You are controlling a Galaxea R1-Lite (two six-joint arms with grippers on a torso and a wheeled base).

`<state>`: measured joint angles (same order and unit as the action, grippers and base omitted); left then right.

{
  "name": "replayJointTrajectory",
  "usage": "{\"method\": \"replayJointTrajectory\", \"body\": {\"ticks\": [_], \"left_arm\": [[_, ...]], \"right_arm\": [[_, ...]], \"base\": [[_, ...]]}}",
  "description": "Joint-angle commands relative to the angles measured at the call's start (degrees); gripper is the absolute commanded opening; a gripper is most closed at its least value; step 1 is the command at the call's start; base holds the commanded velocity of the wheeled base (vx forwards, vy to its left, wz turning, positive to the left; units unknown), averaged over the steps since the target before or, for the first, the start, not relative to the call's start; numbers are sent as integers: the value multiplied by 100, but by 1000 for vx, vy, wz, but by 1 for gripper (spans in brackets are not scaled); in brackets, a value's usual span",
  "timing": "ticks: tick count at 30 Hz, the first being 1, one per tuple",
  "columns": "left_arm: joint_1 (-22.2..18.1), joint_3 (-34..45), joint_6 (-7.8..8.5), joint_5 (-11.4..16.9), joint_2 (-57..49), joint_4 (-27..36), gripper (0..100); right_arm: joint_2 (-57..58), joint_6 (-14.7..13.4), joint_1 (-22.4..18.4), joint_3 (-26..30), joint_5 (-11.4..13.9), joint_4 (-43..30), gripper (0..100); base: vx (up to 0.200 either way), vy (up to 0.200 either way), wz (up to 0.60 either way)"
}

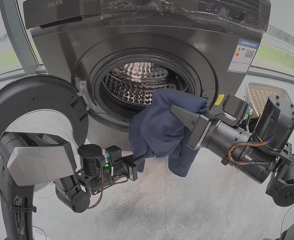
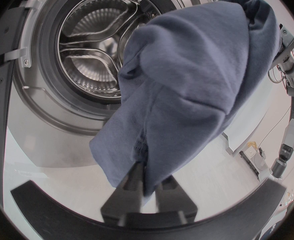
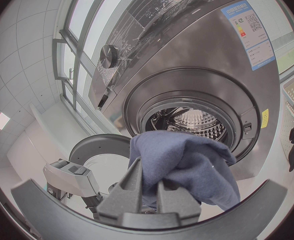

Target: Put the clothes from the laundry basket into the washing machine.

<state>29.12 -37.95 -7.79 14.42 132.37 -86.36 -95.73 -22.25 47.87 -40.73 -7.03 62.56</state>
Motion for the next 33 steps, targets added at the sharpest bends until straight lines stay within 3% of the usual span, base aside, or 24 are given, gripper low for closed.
{"method": "replayJointTrajectory", "body": {"ticks": [1,9,19,20,21,23,28,33], "left_arm": [[6,-81,-3,-45,35,-83,0],[76,420,6,-45,-668,-206,0],[718,2327,-21,26,-3252,-215,0],[814,2459,-91,26,-3533,-215,0],[867,2521,-161,26,-3709,-215,0],[928,2617,-364,17,-4078,-215,0],[885,2661,-610,105,-4597,-206,0],[928,2336,-654,157,-4588,-188,0]], "right_arm": [[2,-8,3,4,0,2,0],[-24,-8,-94,153,9,2,0],[-288,186,-243,162,35,10,0],[-323,195,-243,206,27,10,0],[-350,203,-235,250,18,10,100],[-376,212,-182,346,18,2,100],[-385,256,-155,803,27,10,100],[-341,344,-173,1111,53,10,100]], "base": [[0,0,0],[0,0,0],[0,0,0],[0,0,0],[0,0,0],[0,0,0],[0,0,0],[0,0,0]]}}
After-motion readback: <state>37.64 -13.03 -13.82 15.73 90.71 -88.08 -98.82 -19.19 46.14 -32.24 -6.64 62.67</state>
